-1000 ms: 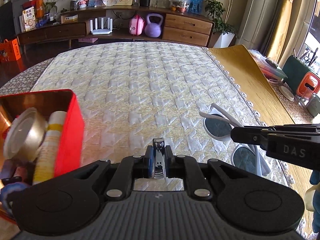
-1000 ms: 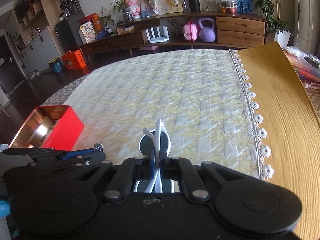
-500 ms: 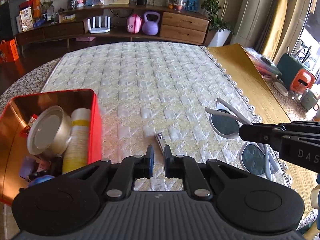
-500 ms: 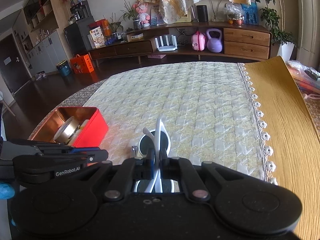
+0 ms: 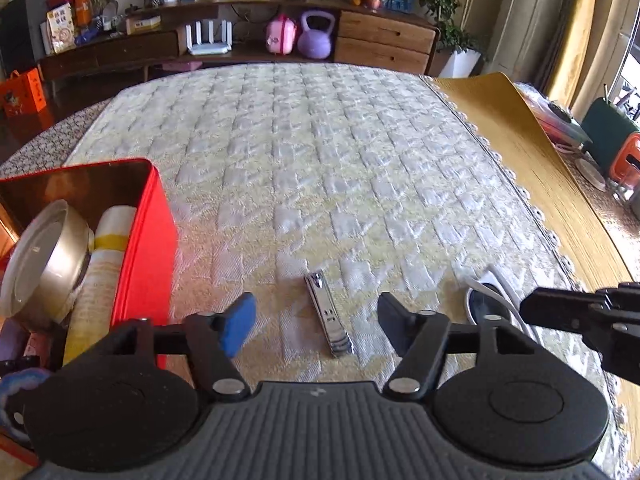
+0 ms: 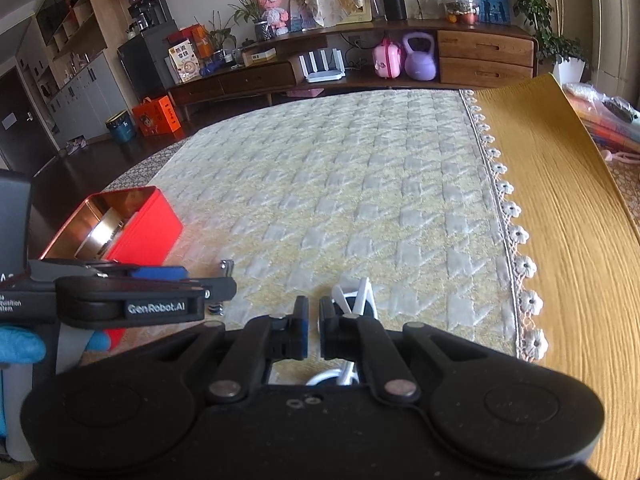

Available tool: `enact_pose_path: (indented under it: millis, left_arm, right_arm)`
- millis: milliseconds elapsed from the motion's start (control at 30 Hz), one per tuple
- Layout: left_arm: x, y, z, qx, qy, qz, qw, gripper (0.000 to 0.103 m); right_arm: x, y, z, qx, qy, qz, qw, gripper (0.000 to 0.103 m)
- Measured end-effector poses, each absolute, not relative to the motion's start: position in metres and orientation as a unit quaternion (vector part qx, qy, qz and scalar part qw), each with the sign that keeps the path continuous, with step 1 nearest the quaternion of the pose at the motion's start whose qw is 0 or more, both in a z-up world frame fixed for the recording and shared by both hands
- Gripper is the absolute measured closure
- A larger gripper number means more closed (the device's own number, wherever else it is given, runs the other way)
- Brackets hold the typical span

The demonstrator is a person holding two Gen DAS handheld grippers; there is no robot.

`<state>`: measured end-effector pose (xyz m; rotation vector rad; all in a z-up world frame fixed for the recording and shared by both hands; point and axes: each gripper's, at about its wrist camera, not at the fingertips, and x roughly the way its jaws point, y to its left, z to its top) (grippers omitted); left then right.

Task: Organize rigid objects

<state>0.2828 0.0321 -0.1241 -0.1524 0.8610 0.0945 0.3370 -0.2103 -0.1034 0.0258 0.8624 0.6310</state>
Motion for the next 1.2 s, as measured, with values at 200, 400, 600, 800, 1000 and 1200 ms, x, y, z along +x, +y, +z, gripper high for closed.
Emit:
enact_pose_path:
  millis: [200,400,600,800,1000,1200]
  left_arm:
    - [0.292,0.027,-0.133,-0.066,0.420,0.056,0.903,0.035]
    - [0.295,0.023,-0.136,-0.056,0.414,0.064,0.906,0.035]
    - [0.292,0.022,-0.137,-0.045,0.394,0.086,0.914,0.035]
    - [0.291,0.023,-0.139,-0.040,0.400,0.079,0.912,0.035]
    - [0.293,0.016,-0.139,-0.032,0.400,0.074,0.913,0.035]
    - [0.293,0.013,-0.139,-0.033,0.397,0.068,0.915,0.043]
  right_arm:
    - [0.339,-0.222,-0.115,0.012,0.425,0.305,0.852,0.098]
    - [0.337,-0.220,-0.115,0.001,0.416,0.298,0.859,0.097]
    - [0.337,-0.220,-0.115,-0.004,0.412,0.301,0.860,0.088]
    - [0.336,-0.220,-0.105,-0.004,0.381,0.296,0.876,0.018]
    - [0.339,-0.198,-0.123,-0.048,0.414,0.304,0.857,0.028]
    - [0.338,-0.183,-0.135,-0.072,0.415,0.296,0.857,0.040]
